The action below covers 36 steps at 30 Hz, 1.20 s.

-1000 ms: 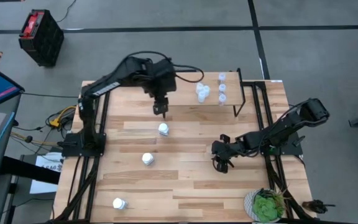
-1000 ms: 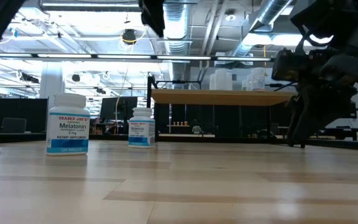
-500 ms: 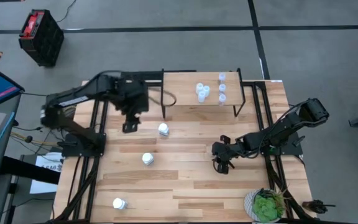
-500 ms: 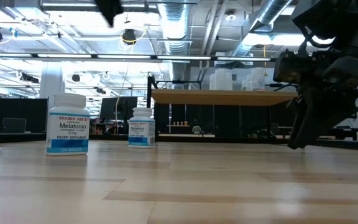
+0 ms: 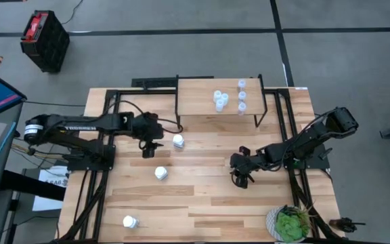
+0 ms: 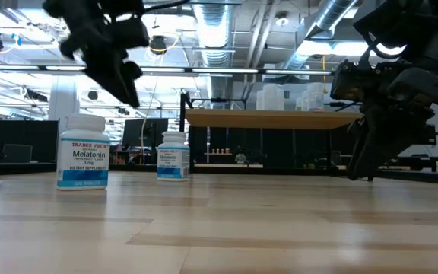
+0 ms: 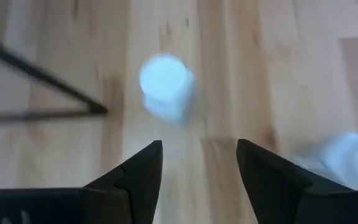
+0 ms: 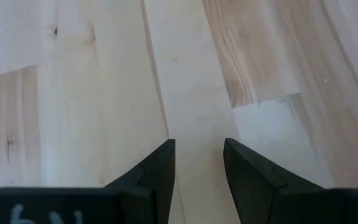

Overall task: Pick and place medicine bottles onto shelf by color
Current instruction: Put the top opaque medicine bottle onto the left side of the shelf

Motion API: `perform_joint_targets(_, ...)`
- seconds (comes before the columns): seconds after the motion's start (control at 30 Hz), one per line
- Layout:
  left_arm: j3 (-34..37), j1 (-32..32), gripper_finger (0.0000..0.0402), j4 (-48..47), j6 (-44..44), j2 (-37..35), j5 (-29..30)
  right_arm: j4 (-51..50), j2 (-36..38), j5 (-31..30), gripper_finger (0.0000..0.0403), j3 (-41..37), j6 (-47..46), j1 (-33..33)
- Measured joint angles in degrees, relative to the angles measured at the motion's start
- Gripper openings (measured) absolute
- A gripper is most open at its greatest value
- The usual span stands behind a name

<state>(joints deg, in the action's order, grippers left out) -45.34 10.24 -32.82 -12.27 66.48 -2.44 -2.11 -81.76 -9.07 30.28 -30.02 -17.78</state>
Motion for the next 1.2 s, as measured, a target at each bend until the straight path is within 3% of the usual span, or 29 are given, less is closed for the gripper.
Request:
perform_joint_targets(0.13,3.0,0.0,0.0194,10.5,-3.6,2.1,2.3,0.1,0.0,0.0,0.0159,0.0,0.0,0.0)
perform_joint_targets(0.33,0.9,0.0,0.0194,16.1,-5.3,9.1,2.6,1.2,0.0,0.0,0.0159,0.0,0.0,0.0)
perform_joint_targets(0.7,-11.4,0.4,0.0194,9.1,-11.2,24.9,4.1,1.3,0.0,0.0,0.0159,0.0,0.0,0.0)
perform_joint_targets(0.93,-12.7,-0.1,0.0194,3.7,-10.3,26.5,3.6,0.9,0.0,0.0,0.0159,0.0,0.0,0.0)
perform_joint_targets(1.2,-12.8,-2.1,0.0194,-3.4,-3.6,26.3,4.5,0.6,0.0,0.0,0.0159,0.0,0.0,0.0)
